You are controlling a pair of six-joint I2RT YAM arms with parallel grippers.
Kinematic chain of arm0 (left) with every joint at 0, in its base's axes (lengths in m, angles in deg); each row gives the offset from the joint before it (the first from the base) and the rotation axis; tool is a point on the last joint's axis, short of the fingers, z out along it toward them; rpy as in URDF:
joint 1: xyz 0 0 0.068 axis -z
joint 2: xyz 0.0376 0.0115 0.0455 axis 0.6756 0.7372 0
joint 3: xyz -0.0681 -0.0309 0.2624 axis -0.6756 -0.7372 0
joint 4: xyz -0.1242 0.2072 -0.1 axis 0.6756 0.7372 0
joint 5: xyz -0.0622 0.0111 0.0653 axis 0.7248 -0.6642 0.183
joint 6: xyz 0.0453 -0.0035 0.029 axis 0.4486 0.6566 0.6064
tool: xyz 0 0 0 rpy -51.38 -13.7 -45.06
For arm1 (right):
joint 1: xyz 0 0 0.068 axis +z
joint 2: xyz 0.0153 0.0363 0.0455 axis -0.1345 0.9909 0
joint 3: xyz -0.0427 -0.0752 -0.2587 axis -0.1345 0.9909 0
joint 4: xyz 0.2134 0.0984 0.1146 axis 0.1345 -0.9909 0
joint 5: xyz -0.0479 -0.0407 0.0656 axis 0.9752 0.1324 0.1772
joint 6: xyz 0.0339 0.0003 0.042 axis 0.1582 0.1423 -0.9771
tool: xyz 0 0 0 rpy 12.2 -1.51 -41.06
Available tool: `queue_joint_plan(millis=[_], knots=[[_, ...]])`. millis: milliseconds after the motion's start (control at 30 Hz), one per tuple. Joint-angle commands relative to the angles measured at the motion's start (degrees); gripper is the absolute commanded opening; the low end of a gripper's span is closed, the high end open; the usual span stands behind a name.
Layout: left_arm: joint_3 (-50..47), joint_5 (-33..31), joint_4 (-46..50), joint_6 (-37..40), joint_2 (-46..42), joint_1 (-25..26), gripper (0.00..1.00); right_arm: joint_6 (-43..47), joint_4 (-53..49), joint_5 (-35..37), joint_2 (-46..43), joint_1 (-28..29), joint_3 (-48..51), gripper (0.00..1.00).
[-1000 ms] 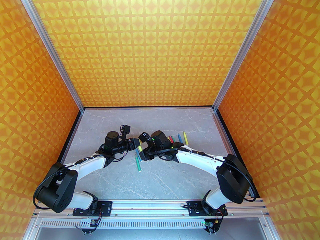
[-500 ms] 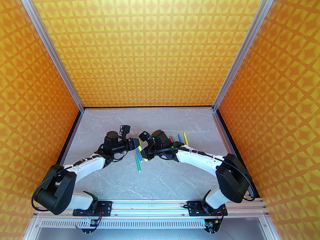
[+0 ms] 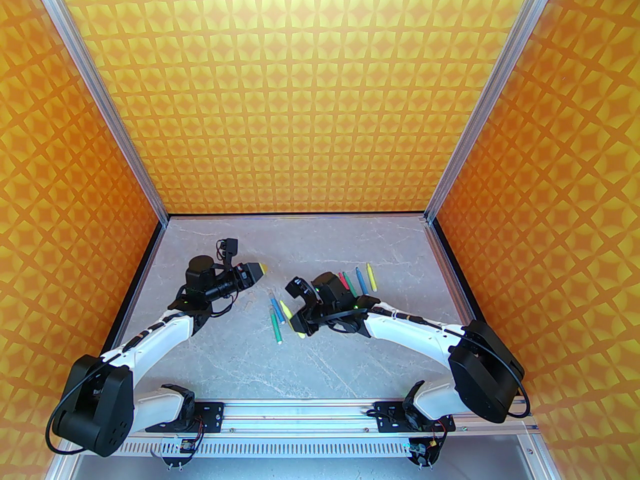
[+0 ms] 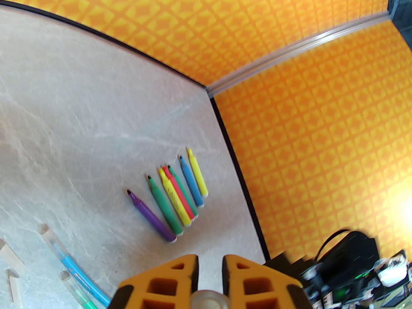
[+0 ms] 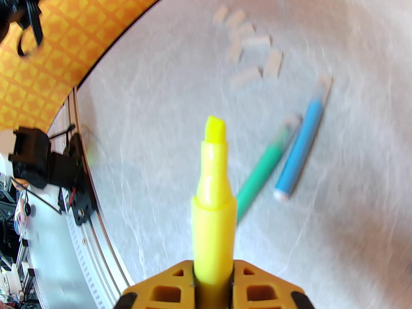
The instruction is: Open the pen caps
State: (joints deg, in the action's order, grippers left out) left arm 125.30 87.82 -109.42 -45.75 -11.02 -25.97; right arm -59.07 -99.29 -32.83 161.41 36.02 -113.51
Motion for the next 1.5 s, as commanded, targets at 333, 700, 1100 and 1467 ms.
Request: queue_joint_plan(millis=[333, 700, 1100, 1467], knots=[[9.38, -13.15, 37.82, 18.65, 3.4, -0.42, 0.0, -0.32, -5.11, 19.1, 1.33, -2.89, -2.5, 0.01], [11.32, -25.11, 50.51, 25.46, 9.56, -0.47, 0.0, -0.85, -9.17, 28.06, 15.94, -4.37, -12.27, 0.01], [7.47, -33.28, 51.73, 25.61, 11.43, -0.87, 0.0, 0.79, -10.59, 30.19, 25.32, -5.14, -18.27, 0.03], [5.35, -35.22, 50.32, 26.03, 13.77, -3.31, 0.01, 2.23, -12.38, 32.8, 29.08, -5.16, -20.41, 0.11]])
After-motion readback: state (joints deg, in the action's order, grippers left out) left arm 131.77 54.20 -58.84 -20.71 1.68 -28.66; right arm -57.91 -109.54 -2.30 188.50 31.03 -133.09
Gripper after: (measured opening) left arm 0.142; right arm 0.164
